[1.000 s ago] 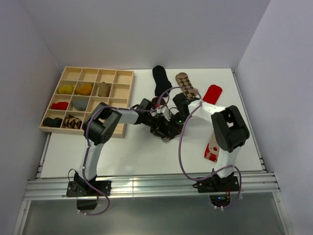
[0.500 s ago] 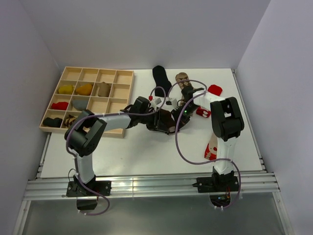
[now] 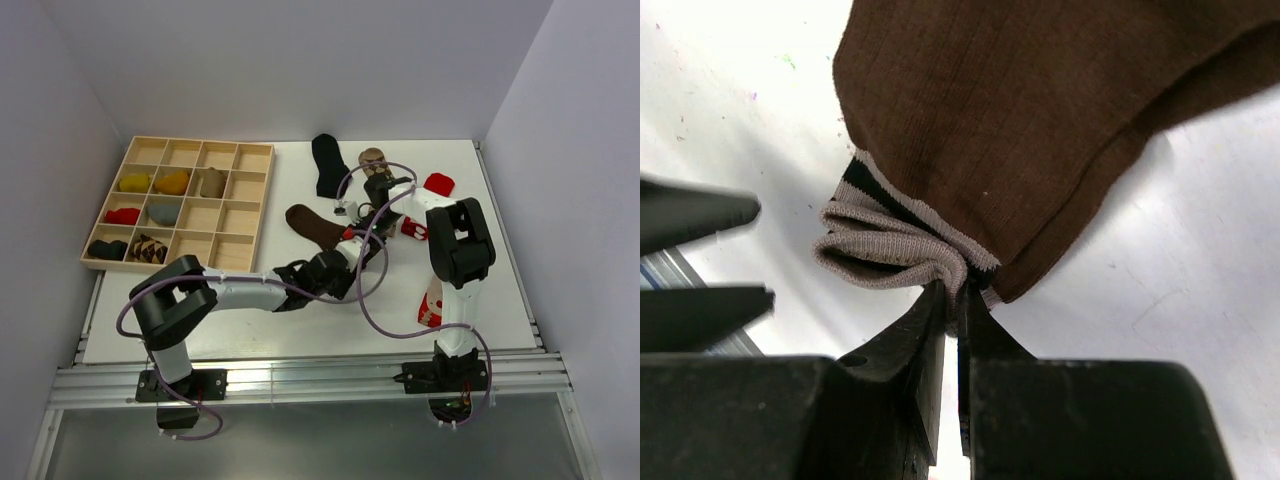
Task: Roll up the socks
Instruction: Roll the sock at the center of the board.
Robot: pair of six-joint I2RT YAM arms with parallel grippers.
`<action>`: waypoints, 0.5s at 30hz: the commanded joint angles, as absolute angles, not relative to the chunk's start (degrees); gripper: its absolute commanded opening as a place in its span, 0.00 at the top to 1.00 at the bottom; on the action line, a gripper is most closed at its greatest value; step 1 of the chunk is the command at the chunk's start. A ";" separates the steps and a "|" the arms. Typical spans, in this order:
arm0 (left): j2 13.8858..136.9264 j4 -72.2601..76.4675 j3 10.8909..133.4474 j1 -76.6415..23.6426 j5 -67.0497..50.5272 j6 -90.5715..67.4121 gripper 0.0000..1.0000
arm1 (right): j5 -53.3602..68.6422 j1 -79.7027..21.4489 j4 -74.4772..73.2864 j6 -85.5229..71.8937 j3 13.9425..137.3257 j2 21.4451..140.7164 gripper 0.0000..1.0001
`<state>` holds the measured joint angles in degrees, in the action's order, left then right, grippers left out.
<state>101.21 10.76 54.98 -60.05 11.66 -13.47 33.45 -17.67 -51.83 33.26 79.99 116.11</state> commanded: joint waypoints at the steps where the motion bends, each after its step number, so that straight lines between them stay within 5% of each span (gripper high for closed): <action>1: 102.30 18.72 54.66 -62.84 23.38 -4.93 0.49 | 31.38 -18.72 -52.47 32.26 82.44 116.63 0.98; 8: 107.31 21.35 57.92 -63.46 30.67 -3.69 0.46 | 30.41 -19.51 -52.03 31.99 82.18 116.63 0.97; 15: 107.23 25.48 56.52 -61.26 25.76 -7.82 0.47 | 29.45 -20.13 -51.94 31.99 81.65 116.72 0.98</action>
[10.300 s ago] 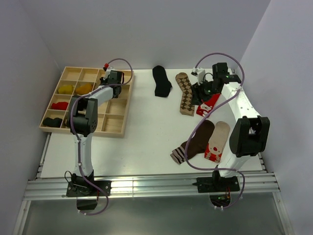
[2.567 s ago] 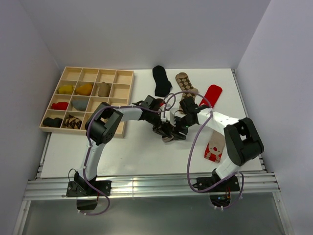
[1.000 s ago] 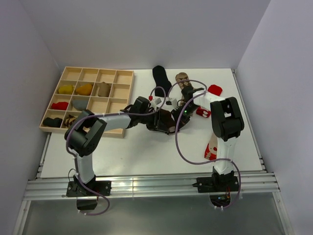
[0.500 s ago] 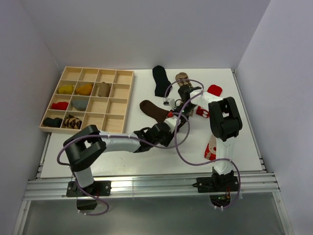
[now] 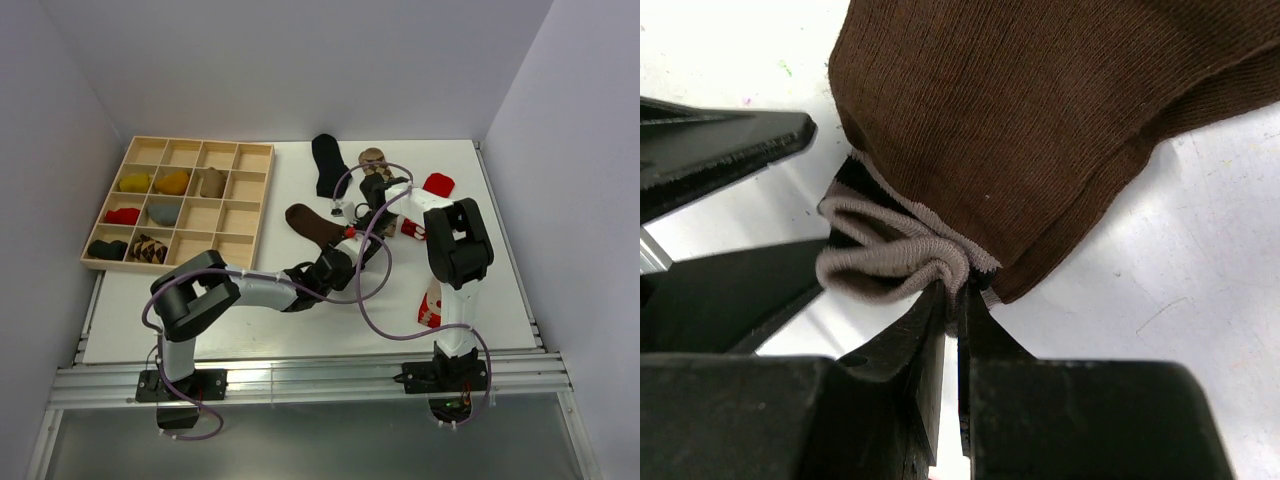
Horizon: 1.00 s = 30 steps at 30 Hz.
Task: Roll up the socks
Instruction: Roll the sock at the center of the board.
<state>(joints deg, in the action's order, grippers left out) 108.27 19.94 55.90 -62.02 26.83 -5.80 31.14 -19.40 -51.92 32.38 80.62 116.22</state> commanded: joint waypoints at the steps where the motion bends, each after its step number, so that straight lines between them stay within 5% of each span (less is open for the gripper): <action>1: 106.79 26.10 56.08 -61.17 22.79 -8.87 0.47 | 29.36 -20.21 -51.86 31.91 81.65 116.81 0.98; 8: 105.99 28.03 54.58 -58.98 11.71 -13.79 0.46 | 28.48 -20.48 -51.24 30.94 81.83 116.89 0.98; 14: 106.78 29.19 53.78 -57.92 13.70 -17.84 0.48 | 28.30 -20.83 -51.42 31.03 82.00 116.72 0.98; 27: 109.95 29.00 52.56 -55.37 9.67 -25.22 0.94 | 28.56 -21.27 -50.36 29.97 81.12 115.58 0.98; 30: 110.21 27.52 52.38 -55.28 6.95 -26.62 1.00 | 28.30 -21.27 -48.35 28.83 80.16 114.53 0.88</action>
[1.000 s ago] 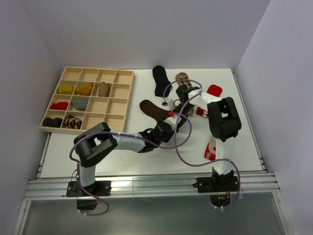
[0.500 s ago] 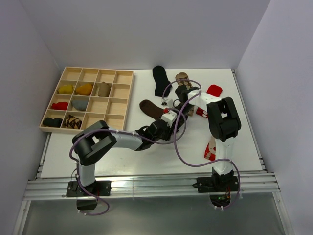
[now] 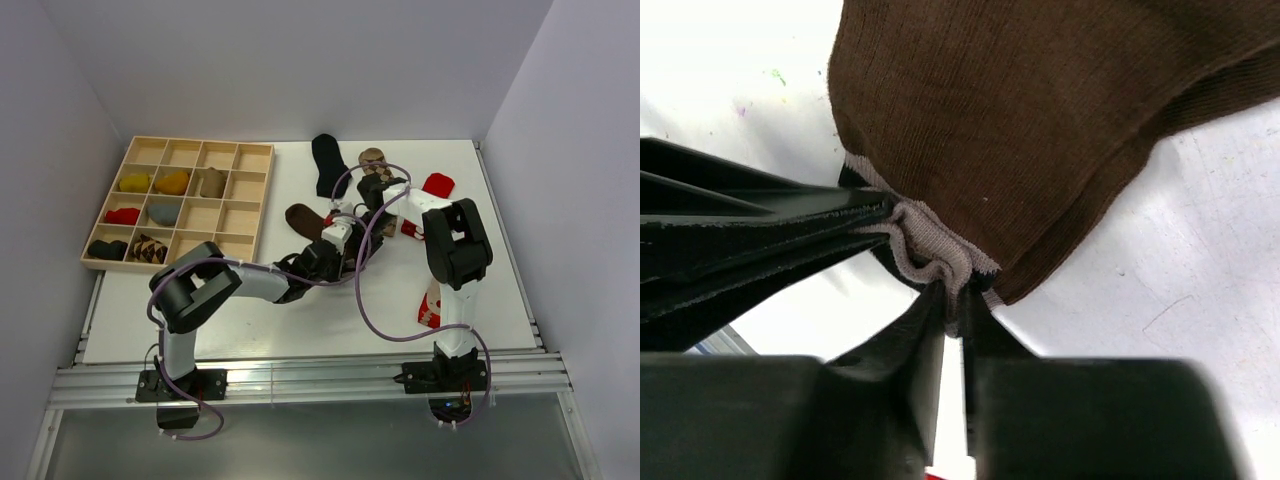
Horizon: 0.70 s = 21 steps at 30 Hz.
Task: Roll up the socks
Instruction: Roll the sock at the center of the board.
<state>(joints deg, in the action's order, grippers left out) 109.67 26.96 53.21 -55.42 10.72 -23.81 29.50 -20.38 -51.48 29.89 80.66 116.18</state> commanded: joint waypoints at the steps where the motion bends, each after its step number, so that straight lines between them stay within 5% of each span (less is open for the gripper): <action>1: 110.30 26.99 52.30 -55.11 4.86 -27.15 1.00 | 28.30 -21.18 -47.38 28.57 79.63 112.96 0.80; 7: 109.78 22.33 50.98 -50.64 -6.92 -31.81 1.00 | 28.30 -19.61 -40.52 27.51 74.89 104.17 0.53; 21: 114.60 0.18 60.10 -40.87 -37.50 -28.82 1.00 | 32.88 -13.44 -35.86 43.49 60.31 86.33 0.49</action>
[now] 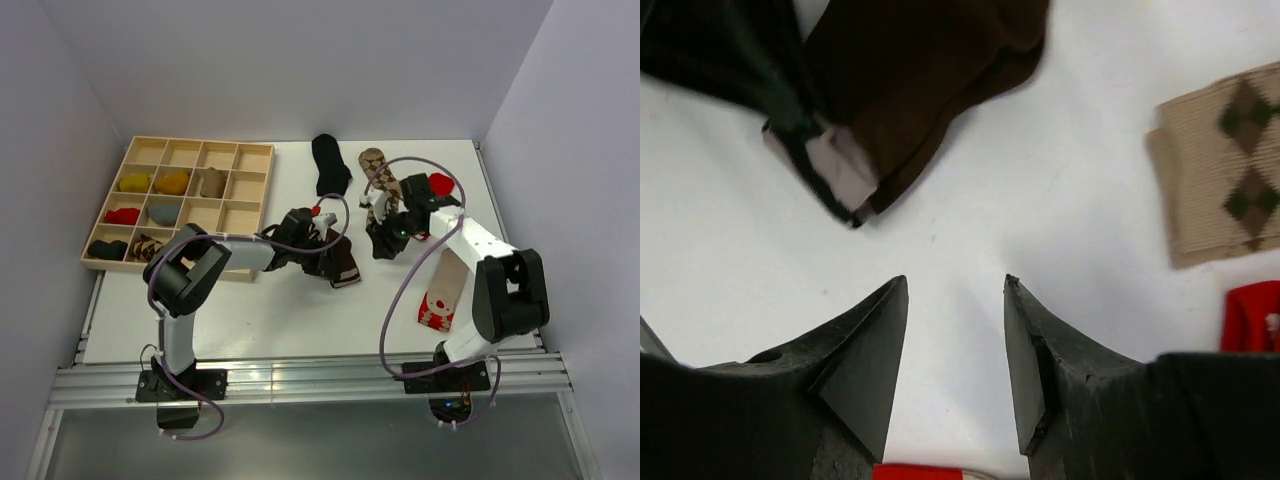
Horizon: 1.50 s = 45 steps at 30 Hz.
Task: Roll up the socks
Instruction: Roll the sock at the center of the board.
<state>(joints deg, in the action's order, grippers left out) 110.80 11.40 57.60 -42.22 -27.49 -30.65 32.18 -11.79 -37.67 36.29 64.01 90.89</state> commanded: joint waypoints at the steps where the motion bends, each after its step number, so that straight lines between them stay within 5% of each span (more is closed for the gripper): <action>1: 115.39 -1.65 60.73 -40.52 -38.92 -29.18 1.00 | 32.00 -14.06 -34.99 44.55 58.73 85.18 0.49; 10: 120.85 -6.23 65.38 -36.74 -48.34 -30.67 1.00 | 26.99 -23.63 -21.63 55.98 38.77 68.21 0.42; 32: 124.72 -11.07 69.79 -35.86 -52.03 -29.88 1.00 | 9.51 -47.19 -1.85 58.45 29.27 73.46 0.40; 40: 124.54 -11.86 70.22 -35.77 -52.91 -29.45 1.00 | 5.72 -48.69 1.39 60.20 29.62 78.48 0.46; 43: 124.54 -12.39 70.49 -35.86 -53.35 -29.01 1.00 | 4.23 -48.69 1.85 59.86 30.58 80.77 0.56; 45: 124.19 -11.87 70.14 -35.86 -54.05 -29.27 1.00 | 4.04 -48.69 1.50 59.07 31.55 82.52 0.72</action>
<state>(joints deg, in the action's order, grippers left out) 122.85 -9.50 69.89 -35.81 -55.40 -31.94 6.39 -48.40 0.54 59.83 30.35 80.16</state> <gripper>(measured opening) 0.055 0.328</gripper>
